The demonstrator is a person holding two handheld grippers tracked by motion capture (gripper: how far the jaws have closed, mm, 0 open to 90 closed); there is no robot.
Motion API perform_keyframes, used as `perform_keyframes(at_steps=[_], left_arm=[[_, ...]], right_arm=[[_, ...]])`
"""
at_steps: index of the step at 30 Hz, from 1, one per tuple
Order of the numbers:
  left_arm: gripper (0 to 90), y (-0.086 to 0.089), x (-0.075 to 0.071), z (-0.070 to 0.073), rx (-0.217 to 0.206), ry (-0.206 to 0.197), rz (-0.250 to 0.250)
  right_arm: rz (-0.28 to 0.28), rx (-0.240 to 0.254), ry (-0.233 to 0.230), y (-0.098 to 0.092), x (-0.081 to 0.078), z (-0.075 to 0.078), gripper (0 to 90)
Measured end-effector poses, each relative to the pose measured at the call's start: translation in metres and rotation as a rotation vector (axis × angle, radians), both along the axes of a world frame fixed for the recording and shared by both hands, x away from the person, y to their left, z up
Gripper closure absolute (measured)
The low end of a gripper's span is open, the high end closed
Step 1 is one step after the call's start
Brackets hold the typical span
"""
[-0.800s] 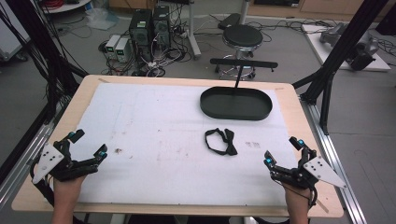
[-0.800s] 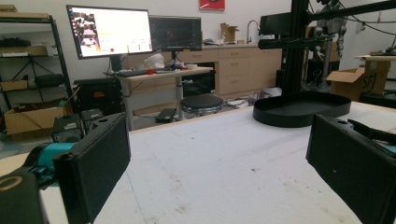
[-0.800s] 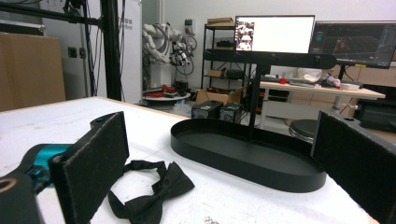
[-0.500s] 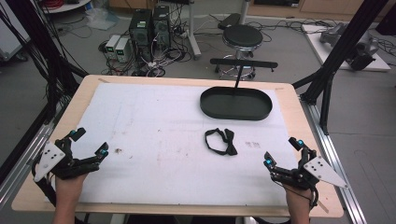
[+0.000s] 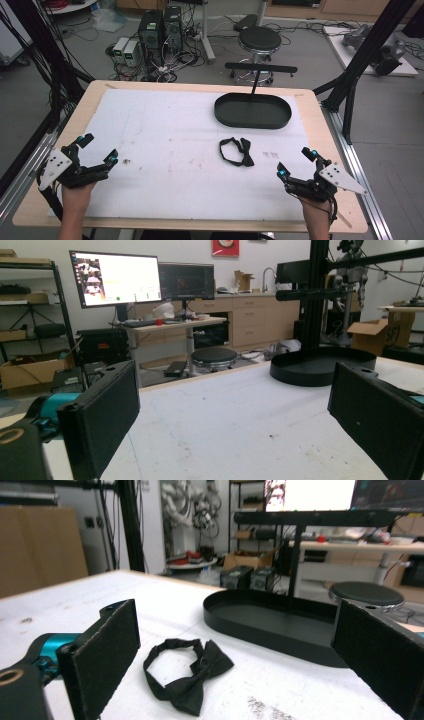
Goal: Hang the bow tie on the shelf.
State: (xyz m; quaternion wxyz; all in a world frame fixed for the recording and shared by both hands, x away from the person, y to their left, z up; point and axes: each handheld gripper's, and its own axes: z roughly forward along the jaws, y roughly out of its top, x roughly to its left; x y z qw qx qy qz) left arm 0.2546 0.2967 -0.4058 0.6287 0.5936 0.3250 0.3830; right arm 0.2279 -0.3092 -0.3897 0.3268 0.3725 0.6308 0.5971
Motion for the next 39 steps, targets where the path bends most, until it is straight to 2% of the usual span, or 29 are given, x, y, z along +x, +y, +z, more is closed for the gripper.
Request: perform_keyframes(at_steps=[3,8,11,15,17,22,31,33,34,35,39], left_arm=[[6.9,-0.002,0.001,0.001,0.006,-0.001,-0.004],[6.9,-0.003,0.001,0.001,0.017,0.002,-0.001],[6.8,-0.003,0.000,0.001,0.019,0.003,-0.004],[6.8,-0.004,0.000,0.001,0.014,0.004,-0.004],[6.8,-0.004,0.000,0.000,0.026,0.007,-0.008],[6.9,-0.003,0.000,0.000,0.025,0.008,-0.005],[6.8,-0.003,-0.001,0.001,0.025,0.006,-0.003],[6.9,-0.002,-0.002,0.001,0.025,0.007,-0.005],[6.9,-0.002,-0.002,0.001,0.025,0.007,-0.005],[6.8,-0.002,-0.002,0.001,0.026,0.007,-0.004],[6.9,-0.001,-0.002,0.000,0.029,0.008,-0.004]], right_arm=[[0.018,-0.021,0.027,0.007,0.008,0.004,4.6],[0.056,-0.026,0.114,0.020,0.030,0.007,4.5],[0.065,-0.066,0.157,0.031,0.044,0.006,4.5],[0.078,-0.110,0.228,0.044,0.059,0.000,4.5],[0.070,-0.129,0.263,0.050,0.066,-0.004,4.6],[0.069,-0.132,0.334,0.058,0.080,-0.014,4.7],[0.103,-0.177,0.428,0.077,0.107,-0.029,7.6],[0.100,-0.192,0.443,0.079,0.111,-0.034,9.5],[0.097,-0.205,0.455,0.080,0.112,-0.036,15.2],[0.093,-0.218,0.464,0.081,0.113,-0.038,16.9],[0.086,-0.238,0.485,0.084,0.117,-0.042,17.0]])
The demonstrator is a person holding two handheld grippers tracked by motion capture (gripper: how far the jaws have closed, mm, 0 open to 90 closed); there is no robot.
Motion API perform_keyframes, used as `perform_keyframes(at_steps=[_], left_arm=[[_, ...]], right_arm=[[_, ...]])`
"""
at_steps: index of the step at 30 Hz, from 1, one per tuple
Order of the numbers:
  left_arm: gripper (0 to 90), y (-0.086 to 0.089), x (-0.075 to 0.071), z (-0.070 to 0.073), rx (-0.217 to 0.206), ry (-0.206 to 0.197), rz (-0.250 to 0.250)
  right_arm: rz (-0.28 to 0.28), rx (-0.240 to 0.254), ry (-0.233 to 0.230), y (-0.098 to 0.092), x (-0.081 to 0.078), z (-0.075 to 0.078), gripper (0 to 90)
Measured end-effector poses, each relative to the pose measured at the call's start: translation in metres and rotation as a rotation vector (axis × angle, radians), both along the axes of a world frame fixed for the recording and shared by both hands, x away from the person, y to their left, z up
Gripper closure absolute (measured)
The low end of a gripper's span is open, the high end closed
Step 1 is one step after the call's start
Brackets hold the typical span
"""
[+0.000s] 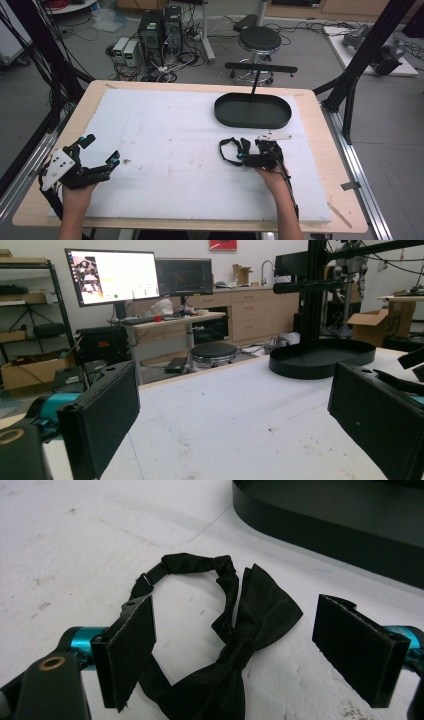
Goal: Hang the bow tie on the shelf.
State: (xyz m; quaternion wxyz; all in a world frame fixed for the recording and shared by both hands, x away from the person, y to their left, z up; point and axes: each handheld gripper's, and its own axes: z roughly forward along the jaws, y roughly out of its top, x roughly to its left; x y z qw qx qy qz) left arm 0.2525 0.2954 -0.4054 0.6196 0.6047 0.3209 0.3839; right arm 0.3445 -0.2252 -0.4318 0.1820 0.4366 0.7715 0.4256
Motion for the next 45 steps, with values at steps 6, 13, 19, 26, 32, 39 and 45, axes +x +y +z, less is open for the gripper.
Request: perform_keyframes(at_steps=[6,13,19,26,32,39,45], left_arm=[[6.8,0.001,-0.001,0.000,0.002,-0.002,0.001],[6.8,0.003,-0.003,-0.001,-0.005,-0.003,0.007],[6.8,0.004,-0.004,-0.001,-0.007,-0.004,0.010],[6.8,0.003,-0.004,-0.001,-0.004,-0.004,0.006],[6.9,0.003,-0.003,-0.001,-0.011,-0.005,0.007],[6.8,0.004,-0.004,-0.001,-0.010,-0.009,0.007],[6.9,0.004,-0.004,-0.001,-0.010,-0.010,0.006]], right_arm=[[-0.039,-0.035,0.034,0.003,0.004,-0.005,24.2],[-0.026,-0.057,0.063,0.006,0.007,-0.009,40.3],[-0.027,-0.068,0.093,0.009,0.008,-0.013,49.9],[-0.039,-0.107,0.078,0.009,0.006,-0.012,70.1],[-0.050,-0.121,0.045,0.010,0.001,-0.013,74.3],[-0.078,-0.124,-0.046,0.010,-0.004,-0.005,75.8],[-0.096,-0.129,-0.175,0.010,-0.013,0.007,75.8]])
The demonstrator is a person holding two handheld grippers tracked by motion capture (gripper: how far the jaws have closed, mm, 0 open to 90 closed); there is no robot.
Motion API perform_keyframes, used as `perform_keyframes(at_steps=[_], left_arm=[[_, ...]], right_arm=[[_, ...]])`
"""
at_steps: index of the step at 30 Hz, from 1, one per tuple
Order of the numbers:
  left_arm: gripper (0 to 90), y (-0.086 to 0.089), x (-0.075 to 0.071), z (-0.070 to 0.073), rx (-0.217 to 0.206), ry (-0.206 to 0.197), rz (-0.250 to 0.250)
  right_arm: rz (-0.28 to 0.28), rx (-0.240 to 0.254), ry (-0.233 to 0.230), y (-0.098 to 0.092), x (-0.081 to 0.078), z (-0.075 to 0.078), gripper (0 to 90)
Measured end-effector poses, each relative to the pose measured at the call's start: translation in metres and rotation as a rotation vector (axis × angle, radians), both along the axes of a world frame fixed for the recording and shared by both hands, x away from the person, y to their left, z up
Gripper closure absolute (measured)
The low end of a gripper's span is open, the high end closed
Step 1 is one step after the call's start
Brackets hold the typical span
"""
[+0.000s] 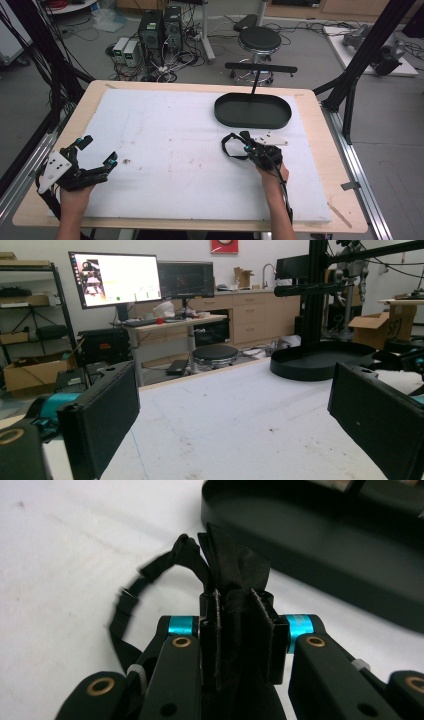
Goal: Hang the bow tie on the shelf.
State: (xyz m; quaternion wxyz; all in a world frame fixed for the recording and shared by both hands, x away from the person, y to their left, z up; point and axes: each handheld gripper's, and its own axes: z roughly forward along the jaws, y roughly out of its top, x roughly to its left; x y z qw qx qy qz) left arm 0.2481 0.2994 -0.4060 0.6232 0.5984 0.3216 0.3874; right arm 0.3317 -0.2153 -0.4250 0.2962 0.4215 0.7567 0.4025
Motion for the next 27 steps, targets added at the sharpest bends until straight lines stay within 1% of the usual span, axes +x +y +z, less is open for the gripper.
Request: perform_keyframes(at_steps=[2,3,4,8,13,16,17,18,20,21,22,23,24,25,26,27], left_arm=[[6.8,0.000,0.000,0.000,-0.001,0.000,0.000],[6.9,0.000,0.000,0.000,-0.002,-0.001,0.000],[6.8,0.000,0.000,0.000,-0.003,0.000,0.000],[6.9,0.000,0.000,0.000,-0.006,0.000,0.000],[6.8,0.000,0.000,0.000,-0.004,0.000,0.000],[6.8,0.000,0.000,-0.001,-0.002,0.000,0.001],[6.8,0.000,0.000,-0.001,-0.004,0.001,0.000],[6.8,0.000,0.000,-0.001,-0.004,0.000,0.000],[6.8,0.000,0.000,-0.001,-0.005,0.000,0.002],[6.9,0.000,0.000,-0.001,0.001,0.001,0.000],[6.8,0.000,0.000,-0.001,0.001,0.000,-0.001],[6.9,0.000,0.000,-0.001,0.001,0.000,-0.001],[6.9,0.000,0.000,-0.002,0.000,0.000,0.000],[6.8,0.000,0.000,-0.002,0.000,0.001,0.000],[6.8,0.000,0.000,-0.002,0.000,0.001,0.000],[6.8,0.000,0.001,-0.002,-0.006,0.001,0.002]], right_arm=[[0.000,-0.010,-0.053,0.000,-0.003,0.004,75.8],[-0.004,-0.011,-0.067,0.000,-0.005,0.006,75.7],[-0.003,-0.013,-0.094,0.000,-0.006,0.008,75.7],[-0.010,-0.017,-0.170,-0.002,-0.011,0.017,75.8],[-0.025,-0.016,-0.265,-0.005,-0.013,0.033,75.7],[-0.035,-0.012,-0.303,-0.008,-0.012,0.043,75.7],[-0.035,-0.012,-0.303,-0.008,-0.012,0.043,75.7],[-0.041,-0.013,-0.332,-0.010,-0.010,0.050,75.7],[-0.053,-0.001,-0.352,-0.012,-0.008,0.057,75.7],[-0.059,-0.001,-0.362,-0.014,-0.007,0.060,75.7],[-0.068,0.004,-0.365,-0.016,-0.005,0.063,75.7],[-0.068,0.004,-0.365,-0.016,-0.005,0.063,75.7],[-0.088,0.016,-0.391,-0.020,-0.001,0.070,75.6],[-0.093,0.017,-0.403,-0.022,0.001,0.072,75.7],[-0.093,0.017,-0.403,-0.022,0.001,0.072,75.7],[-0.116,0.027,-0.418,-0.026,0.006,0.080,75.7]])
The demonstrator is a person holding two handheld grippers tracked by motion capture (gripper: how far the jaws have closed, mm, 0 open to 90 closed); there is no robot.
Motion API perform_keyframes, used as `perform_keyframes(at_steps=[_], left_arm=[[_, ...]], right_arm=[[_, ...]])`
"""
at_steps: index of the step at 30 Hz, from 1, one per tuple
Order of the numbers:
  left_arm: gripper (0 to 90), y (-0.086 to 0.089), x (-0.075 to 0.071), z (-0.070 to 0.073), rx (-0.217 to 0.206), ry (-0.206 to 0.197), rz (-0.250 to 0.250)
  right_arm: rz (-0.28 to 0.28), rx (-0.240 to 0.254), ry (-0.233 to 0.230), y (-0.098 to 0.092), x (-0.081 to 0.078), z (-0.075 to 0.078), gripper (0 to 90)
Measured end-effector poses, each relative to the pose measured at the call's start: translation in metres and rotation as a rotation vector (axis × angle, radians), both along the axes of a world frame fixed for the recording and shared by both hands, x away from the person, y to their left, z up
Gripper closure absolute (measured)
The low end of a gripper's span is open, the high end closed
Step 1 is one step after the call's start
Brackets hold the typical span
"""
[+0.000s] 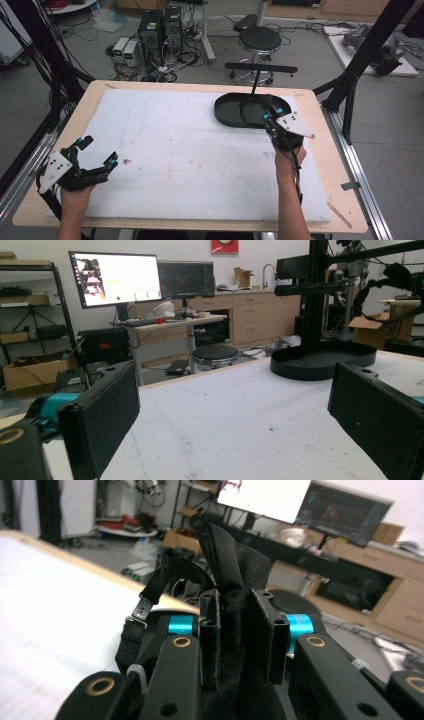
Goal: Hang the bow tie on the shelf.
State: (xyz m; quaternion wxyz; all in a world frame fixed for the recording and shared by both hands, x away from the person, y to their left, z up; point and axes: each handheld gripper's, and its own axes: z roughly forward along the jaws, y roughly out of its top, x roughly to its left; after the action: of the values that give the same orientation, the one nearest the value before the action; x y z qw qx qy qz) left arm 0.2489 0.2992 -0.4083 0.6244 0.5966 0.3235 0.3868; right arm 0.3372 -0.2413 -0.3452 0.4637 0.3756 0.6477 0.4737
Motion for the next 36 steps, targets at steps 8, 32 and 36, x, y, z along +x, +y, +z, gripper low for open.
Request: perform_keyframes(at_steps=[8,32,36], left_arm=[[6.9,0.001,0.001,-0.001,0.004,0.004,0.001],[6.8,0.001,0.001,-0.006,0.005,0.020,-0.003],[6.9,0.001,0.001,-0.007,0.004,0.020,-0.003]], right_arm=[[-0.054,0.010,-0.059,-0.009,0.020,0.021,75.7],[-0.272,0.003,-0.029,-0.031,0.101,0.022,75.7],[-0.288,0.008,-0.027,-0.033,0.107,0.018,75.7]])
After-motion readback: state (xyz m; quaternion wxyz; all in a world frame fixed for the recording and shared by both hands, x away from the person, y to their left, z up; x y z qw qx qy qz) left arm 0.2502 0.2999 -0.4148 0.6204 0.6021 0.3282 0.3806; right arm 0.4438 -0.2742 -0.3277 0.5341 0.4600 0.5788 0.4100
